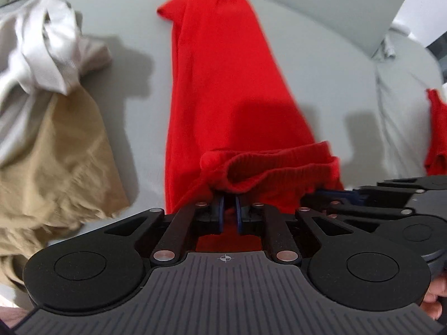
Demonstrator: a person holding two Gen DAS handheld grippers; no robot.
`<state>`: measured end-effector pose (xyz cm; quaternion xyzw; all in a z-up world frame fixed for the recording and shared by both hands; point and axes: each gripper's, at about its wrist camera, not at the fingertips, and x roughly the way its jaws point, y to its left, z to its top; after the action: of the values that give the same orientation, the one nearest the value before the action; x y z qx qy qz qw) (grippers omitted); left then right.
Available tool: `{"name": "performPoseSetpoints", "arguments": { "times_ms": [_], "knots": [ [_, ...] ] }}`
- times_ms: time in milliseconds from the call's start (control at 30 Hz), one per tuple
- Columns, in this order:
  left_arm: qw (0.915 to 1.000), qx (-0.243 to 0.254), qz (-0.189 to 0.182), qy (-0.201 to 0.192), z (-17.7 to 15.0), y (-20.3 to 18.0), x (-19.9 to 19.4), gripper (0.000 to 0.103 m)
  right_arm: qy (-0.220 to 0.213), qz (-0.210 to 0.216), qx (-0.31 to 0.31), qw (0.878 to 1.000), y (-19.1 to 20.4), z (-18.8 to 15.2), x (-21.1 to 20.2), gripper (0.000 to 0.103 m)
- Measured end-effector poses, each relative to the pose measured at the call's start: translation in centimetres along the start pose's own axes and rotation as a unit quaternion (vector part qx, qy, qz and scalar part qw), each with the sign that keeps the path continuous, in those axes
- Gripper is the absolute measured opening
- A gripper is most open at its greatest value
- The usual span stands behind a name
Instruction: Fold clothes
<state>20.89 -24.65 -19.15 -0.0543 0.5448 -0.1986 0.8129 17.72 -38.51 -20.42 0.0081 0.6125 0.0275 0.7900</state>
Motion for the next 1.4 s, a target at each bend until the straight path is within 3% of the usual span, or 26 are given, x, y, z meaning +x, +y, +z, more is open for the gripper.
{"name": "performPoseSetpoints", "arguments": {
  "times_ms": [67,167,267,333,400,533,700,767,833,867,967,1067,1133,1167,1233,1267,1400],
  "knots": [
    [0.9988,-0.008,0.005,-0.049,1.7,0.7,-1.8,0.026,-0.03,0.014,-0.003,0.999,-0.3,0.7,-1.6,0.03],
    [0.994,-0.029,0.048,-0.094,5.2,1.6,-1.4,0.026,-0.094,0.028,0.015,0.995,-1.0,3.1,-3.5,0.03],
    [0.9918,-0.07,0.055,-0.091,10.2,3.4,2.0,0.026,-0.142,0.016,0.026,0.989,-0.8,6.7,-3.1,0.03],
    [0.9902,-0.075,0.057,-0.102,11.8,4.3,3.9,0.026,-0.165,0.008,0.027,0.986,-0.3,10.0,-1.6,0.031],
    [0.9878,-0.089,0.065,-0.11,12.2,5.6,5.4,0.026,-0.178,-0.006,0.025,0.984,0.0,12.7,0.1,0.035],
    [0.9836,-0.15,0.061,-0.079,13.6,8.3,7.3,0.026,-0.205,-0.03,0.042,0.977,0.3,18.5,4.6,0.044],
    [0.979,-0.172,0.063,-0.089,14.4,10.9,7.1,0.029,-0.199,-0.037,0.066,0.977,0.2,23.7,8.9,0.051],
    [0.9789,-0.183,0.054,-0.072,14.4,11.4,7.5,0.029,-0.194,-0.051,0.062,0.978,0.1,24.9,9.8,0.053],
    [0.979,-0.19,0.043,-0.059,14.3,11.6,7.9,0.029,-0.189,-0.068,0.064,0.978,0.4,25.9,11.1,0.046],
    [0.9794,-0.187,0.044,-0.06,14.3,11.6,7.8,0.029,-0.184,-0.069,0.065,0.978,0.5,26.0,11.2,0.004],
    [0.978,-0.192,0.044,-0.068,14.2,11.8,7.3,0.029,-0.179,-0.071,0.069,0.979,0.9,25.3,10.4,0.0],
    [0.9752,-0.204,0.044,-0.072,13.8,12.2,7.0,0.029,-0.207,-0.079,0.019,0.975,2.1,22.3,5.7,0.0],
    [0.9739,-0.209,0.046,-0.076,13.6,12.1,6.6,0.029,-0.2,-0.078,-0.008,0.977,2.3,20.5,3.6,0.0],
    [0.9735,-0.21,0.047,-0.077,13.4,11.9,6.5,0.029,-0.197,-0.079,-0.009,0.977,2.2,20.1,3.1,0.003],
    [0.9722,-0.216,0.048,-0.076,12.9,11.5,6.1,0.03,-0.189,-0.062,0.011,0.98,1.4,19.3,2.1,0.031],
    [0.972,-0.218,0.048,-0.075,12.7,11.5,5.8,0.031,-0.188,-0.054,0.019,0.98,1.2,19.4,2.2,0.055],
    [0.9735,-0.211,0.051,-0.071,12.9,12.2,5.7,0.033,-0.21,-0.022,0.07,0.975,0.3,20.9,4.1,0.065]
  ]
}}
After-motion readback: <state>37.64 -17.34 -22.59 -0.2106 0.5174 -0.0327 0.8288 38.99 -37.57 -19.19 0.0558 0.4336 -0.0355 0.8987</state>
